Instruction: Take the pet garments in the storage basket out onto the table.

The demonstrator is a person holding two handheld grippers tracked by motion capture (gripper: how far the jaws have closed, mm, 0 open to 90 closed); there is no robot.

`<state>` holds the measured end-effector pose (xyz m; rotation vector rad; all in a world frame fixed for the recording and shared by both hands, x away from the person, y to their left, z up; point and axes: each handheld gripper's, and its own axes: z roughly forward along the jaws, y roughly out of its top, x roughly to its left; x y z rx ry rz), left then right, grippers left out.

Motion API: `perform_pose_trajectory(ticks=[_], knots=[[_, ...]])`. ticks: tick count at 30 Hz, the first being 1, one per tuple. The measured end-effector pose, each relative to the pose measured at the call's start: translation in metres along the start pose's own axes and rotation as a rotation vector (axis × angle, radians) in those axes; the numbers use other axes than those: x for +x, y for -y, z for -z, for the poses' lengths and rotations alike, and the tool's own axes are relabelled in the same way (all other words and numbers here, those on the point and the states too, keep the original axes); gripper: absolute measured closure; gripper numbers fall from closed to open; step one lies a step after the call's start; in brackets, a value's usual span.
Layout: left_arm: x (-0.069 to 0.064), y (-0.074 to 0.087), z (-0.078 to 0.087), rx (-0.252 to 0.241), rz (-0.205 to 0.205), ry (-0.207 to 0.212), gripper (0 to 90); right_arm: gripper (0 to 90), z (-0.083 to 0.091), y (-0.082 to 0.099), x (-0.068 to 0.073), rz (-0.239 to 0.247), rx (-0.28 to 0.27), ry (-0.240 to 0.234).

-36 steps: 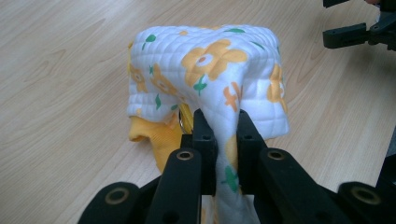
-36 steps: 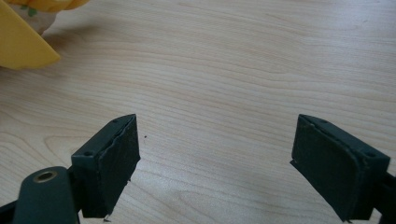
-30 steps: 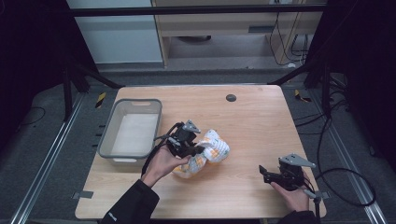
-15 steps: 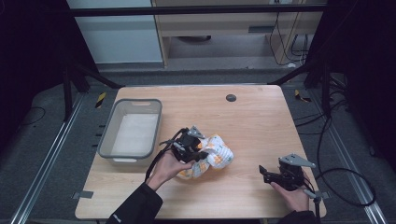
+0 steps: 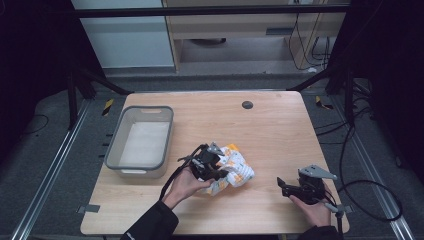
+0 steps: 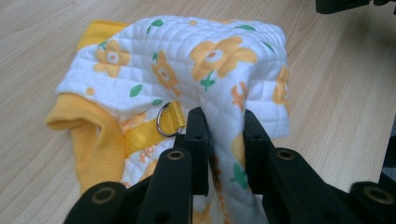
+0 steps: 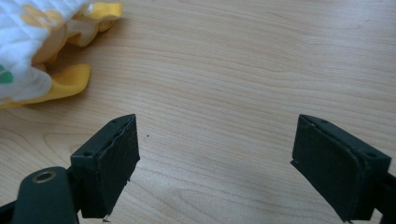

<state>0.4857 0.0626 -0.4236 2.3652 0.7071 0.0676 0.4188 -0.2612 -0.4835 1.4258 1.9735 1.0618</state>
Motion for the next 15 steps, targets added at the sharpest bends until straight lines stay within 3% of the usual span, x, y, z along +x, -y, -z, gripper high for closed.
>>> perform_pose_trajectory(ticks=[11,15], knots=[[-0.004,0.007,-0.01,0.015,-0.002,0.008,61.2,14.6,-0.001,0.0,-0.001,0.01,0.0,0.007],[-0.007,0.01,-0.014,0.011,-0.011,0.02,50.3,14.6,-0.001,0.001,-0.001,0.009,0.001,0.007]])
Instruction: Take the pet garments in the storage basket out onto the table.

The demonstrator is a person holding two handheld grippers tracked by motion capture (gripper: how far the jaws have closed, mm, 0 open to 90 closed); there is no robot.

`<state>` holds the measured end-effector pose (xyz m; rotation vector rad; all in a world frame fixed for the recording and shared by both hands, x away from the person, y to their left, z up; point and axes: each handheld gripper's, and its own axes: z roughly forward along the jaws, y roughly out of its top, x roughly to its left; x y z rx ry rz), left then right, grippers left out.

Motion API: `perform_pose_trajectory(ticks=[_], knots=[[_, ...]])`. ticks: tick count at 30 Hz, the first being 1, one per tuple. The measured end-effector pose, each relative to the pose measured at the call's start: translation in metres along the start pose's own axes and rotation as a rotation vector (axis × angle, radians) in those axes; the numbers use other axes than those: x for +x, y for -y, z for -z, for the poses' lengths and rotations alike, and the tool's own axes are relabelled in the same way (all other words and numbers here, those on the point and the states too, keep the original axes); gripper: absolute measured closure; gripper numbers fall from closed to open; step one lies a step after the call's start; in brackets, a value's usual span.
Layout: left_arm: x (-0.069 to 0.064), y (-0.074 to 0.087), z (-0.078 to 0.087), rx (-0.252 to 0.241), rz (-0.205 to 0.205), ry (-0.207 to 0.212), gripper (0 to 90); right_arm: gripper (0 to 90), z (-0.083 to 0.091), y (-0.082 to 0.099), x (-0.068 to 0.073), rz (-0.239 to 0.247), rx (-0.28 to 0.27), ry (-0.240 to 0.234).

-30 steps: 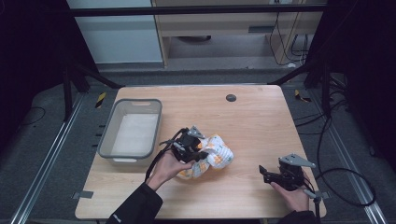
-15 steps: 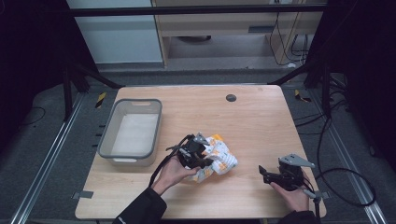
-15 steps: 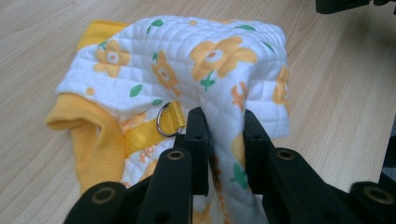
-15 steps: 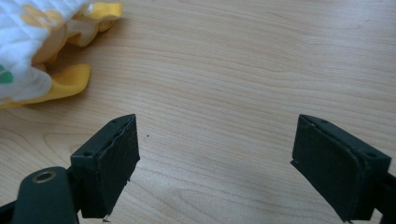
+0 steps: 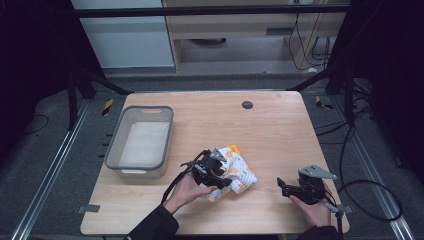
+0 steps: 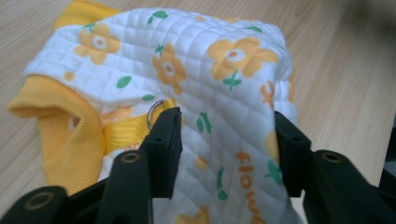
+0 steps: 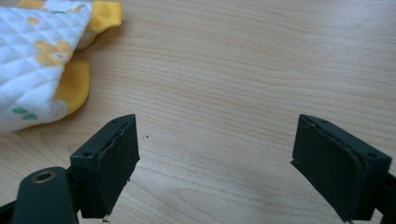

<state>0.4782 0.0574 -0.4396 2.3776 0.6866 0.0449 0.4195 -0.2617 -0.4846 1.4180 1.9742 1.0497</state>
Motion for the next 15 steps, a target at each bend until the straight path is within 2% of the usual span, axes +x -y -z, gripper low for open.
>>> perform_pose_trajectory(ticks=[2,6,15], knots=[[-0.001,0.0,-0.001,0.007,-0.013,-0.003,46.3,14.6,0.0,0.0,0.0,0.0,0.0,-0.001],[-0.004,0.001,0.001,-0.012,-0.015,-0.005,39.8,14.5,0.0,0.0,0.0,0.0,0.001,0.0],[-0.007,0.002,0.016,-0.082,-0.022,-0.006,30.9,14.3,0.0,0.0,0.0,0.0,0.0,0.001]])
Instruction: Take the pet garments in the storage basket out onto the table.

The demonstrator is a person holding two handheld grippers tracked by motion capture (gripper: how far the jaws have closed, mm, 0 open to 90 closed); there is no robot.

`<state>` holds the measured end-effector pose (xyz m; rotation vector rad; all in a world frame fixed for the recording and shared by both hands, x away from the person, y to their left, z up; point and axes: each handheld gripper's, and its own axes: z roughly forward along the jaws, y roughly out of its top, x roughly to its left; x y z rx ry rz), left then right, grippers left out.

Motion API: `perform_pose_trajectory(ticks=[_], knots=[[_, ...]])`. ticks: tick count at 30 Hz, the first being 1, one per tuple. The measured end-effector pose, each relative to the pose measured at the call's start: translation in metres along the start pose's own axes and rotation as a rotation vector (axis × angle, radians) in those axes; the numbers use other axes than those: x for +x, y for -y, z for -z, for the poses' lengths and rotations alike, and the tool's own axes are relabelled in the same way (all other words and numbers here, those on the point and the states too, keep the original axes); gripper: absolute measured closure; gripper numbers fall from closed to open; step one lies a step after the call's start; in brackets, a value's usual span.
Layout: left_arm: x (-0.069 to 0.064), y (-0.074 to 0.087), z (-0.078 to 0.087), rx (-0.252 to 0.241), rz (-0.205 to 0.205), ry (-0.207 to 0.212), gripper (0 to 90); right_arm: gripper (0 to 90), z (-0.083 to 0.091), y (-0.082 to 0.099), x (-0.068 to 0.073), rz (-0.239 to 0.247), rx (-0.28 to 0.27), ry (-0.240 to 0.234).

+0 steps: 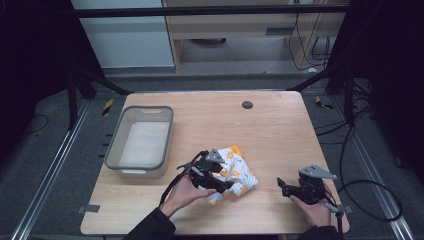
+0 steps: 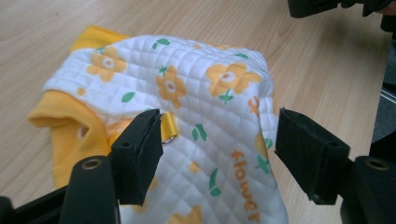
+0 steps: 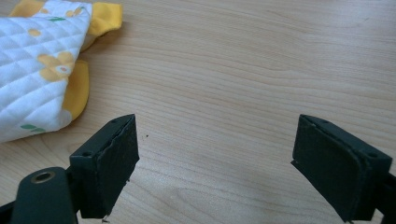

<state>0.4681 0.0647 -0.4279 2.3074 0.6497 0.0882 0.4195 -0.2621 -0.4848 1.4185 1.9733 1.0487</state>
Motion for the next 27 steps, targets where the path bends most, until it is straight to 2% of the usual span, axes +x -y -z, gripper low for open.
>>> perform_pose_trajectory(ticks=[8,13,14,18,20,27], knots=[[0.003,0.008,0.022,-0.074,0.02,-0.036,26.1,14.3,0.0,0.0,0.001,-0.007,0.003,-0.001],[0.01,0.019,0.04,-0.115,0.037,-0.092,24.8,14.2,0.0,0.0,0.0,-0.005,0.003,0.004],[0.01,0.019,0.04,-0.115,0.037,-0.092,24.7,14.2,0.0,0.0,0.0,-0.005,0.004,0.005],[0.016,0.033,0.05,-0.161,0.063,-0.121,23.7,14.2,0.0,0.001,0.0,-0.004,0.004,0.006],[0.016,0.035,0.052,-0.162,0.063,-0.129,23.4,14.1,0.0,0.001,0.0,-0.009,0.005,0.005],[0.02,0.061,0.067,-0.2,0.098,-0.17,23.4,13.5,0.0,0.002,0.0,-0.009,0.012,0.0]])
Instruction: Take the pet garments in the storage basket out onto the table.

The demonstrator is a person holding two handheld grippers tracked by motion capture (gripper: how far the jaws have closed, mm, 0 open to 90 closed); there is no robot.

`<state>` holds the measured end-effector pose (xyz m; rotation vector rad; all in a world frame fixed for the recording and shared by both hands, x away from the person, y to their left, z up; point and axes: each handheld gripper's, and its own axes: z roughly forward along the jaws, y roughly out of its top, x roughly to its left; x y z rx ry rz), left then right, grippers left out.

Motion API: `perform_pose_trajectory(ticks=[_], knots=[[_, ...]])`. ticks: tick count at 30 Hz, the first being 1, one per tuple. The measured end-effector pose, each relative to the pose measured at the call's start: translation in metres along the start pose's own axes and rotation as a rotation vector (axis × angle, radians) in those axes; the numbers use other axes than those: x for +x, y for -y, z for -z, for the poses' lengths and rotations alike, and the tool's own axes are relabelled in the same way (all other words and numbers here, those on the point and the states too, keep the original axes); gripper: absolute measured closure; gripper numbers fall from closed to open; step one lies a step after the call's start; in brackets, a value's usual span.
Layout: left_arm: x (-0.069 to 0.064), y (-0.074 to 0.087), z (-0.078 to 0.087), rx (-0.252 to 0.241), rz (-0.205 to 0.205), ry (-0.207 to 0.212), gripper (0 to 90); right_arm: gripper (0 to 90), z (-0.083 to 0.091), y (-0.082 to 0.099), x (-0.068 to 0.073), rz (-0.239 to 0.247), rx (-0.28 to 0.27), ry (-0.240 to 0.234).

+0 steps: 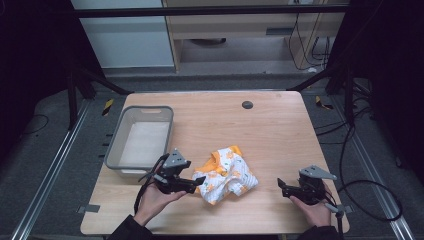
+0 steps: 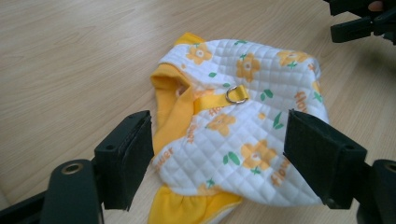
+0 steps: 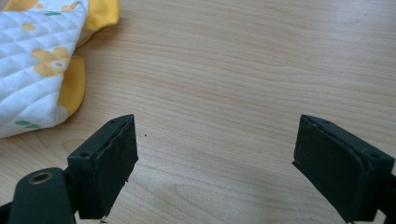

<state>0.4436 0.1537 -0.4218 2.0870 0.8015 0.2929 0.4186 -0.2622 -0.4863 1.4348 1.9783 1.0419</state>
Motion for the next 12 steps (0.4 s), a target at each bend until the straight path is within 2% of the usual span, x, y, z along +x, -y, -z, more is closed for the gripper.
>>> perform_pose_trajectory(ticks=[7,12], knots=[[0.003,0.019,0.009,-0.009,0.027,-0.018,22.9,13.2,-0.001,0.001,0.001,0.009,0.005,0.0],[0.009,0.034,0.014,0.004,0.046,-0.028,22.6,12.8,-0.001,0.001,0.003,0.019,0.009,0.0]])
